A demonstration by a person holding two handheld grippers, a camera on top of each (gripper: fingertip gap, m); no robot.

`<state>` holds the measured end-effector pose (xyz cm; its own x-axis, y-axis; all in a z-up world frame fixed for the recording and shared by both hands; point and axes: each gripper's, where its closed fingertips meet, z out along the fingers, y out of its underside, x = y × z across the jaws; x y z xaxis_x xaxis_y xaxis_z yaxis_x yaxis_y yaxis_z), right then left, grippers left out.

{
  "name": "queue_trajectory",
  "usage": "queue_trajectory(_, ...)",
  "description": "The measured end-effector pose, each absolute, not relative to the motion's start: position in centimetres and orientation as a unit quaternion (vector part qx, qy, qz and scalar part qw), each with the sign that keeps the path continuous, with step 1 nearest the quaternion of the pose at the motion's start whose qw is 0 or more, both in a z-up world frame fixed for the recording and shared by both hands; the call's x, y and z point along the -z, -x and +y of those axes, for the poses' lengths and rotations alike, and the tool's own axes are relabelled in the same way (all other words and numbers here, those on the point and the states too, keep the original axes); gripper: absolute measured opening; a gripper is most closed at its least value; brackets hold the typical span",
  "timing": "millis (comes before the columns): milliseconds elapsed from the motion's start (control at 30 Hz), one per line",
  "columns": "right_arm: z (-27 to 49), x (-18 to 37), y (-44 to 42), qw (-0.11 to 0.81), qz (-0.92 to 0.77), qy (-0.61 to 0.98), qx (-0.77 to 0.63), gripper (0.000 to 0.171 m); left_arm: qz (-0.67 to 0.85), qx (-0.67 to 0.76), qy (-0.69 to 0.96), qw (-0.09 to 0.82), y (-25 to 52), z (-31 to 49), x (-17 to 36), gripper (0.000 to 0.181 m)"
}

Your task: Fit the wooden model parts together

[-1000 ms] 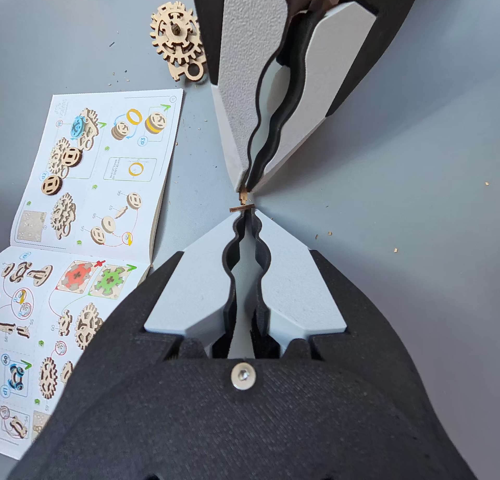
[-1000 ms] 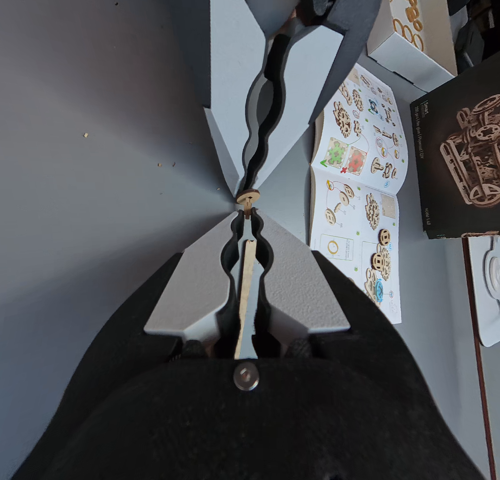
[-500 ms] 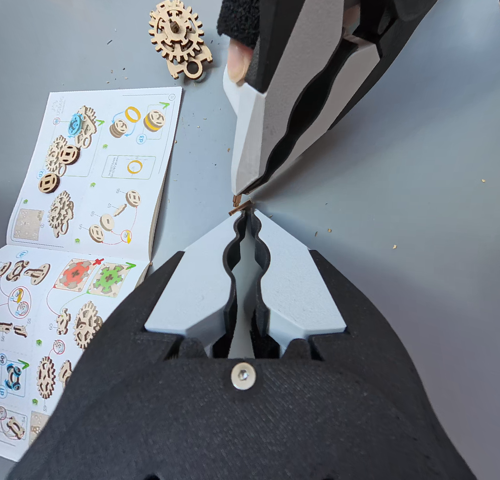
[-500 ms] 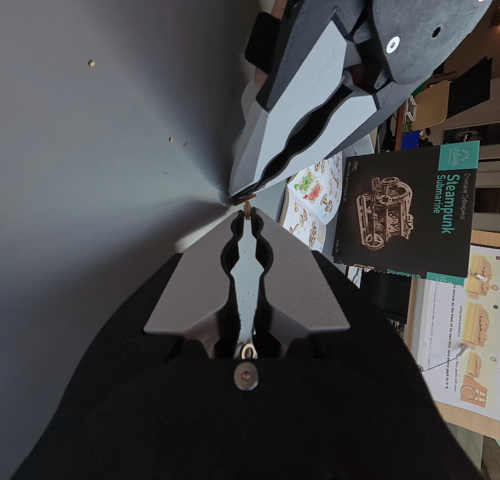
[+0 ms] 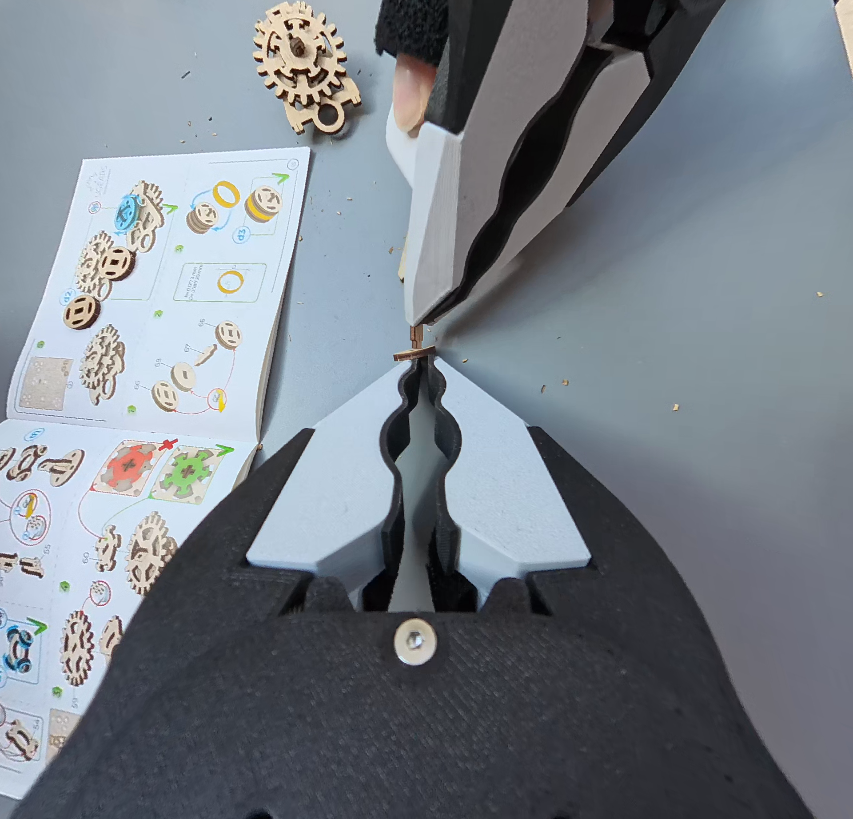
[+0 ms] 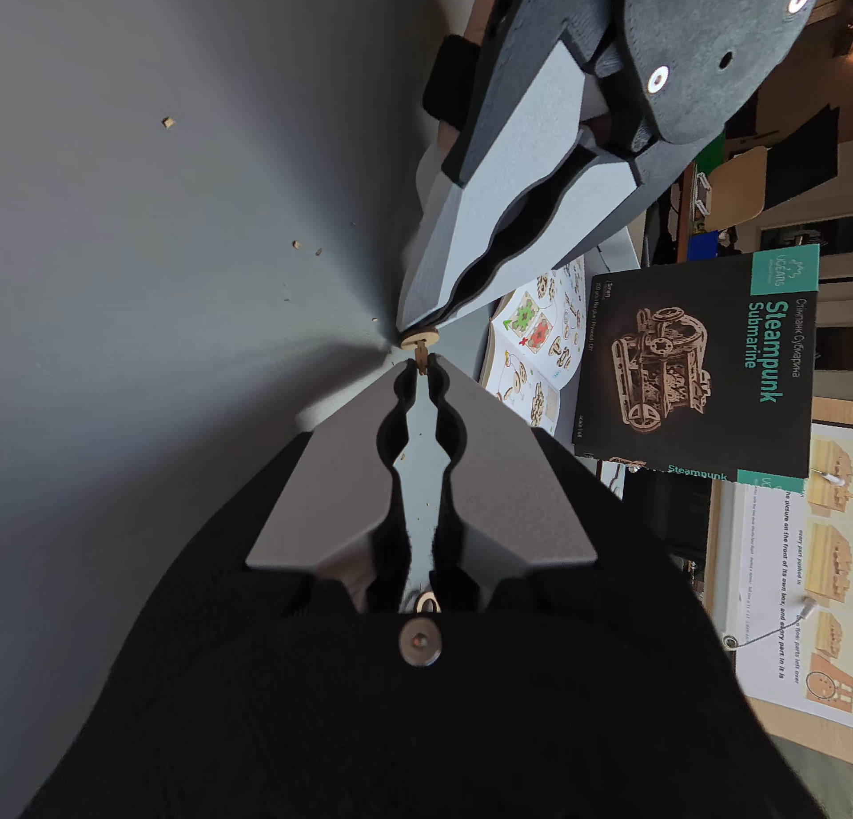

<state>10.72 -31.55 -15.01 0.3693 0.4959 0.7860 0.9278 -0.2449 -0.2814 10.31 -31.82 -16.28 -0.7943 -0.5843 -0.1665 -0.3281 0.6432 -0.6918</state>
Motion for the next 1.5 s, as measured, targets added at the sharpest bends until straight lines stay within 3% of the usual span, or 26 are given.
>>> queue_trajectory(800,-31.26,14.96,-10.72,0.382,-0.502,0.717,0.297,0.004,0.882,0.351,0.258,0.18,-10.25,-31.8,16.26,0.003)
queue_trajectory(967,-31.25,14.93,-10.63,0.384,-0.507,0.712,0.297,0.004,0.876,0.354,0.272,0.18,-10.55,-31.48,16.21,0.013)
queue_trajectory(1500,-31.13,15.07,-10.68,0.391,-0.496,0.728,0.265,0.004,0.876,0.365,0.267,0.167,-10.32,-31.6,16.23,0.01)
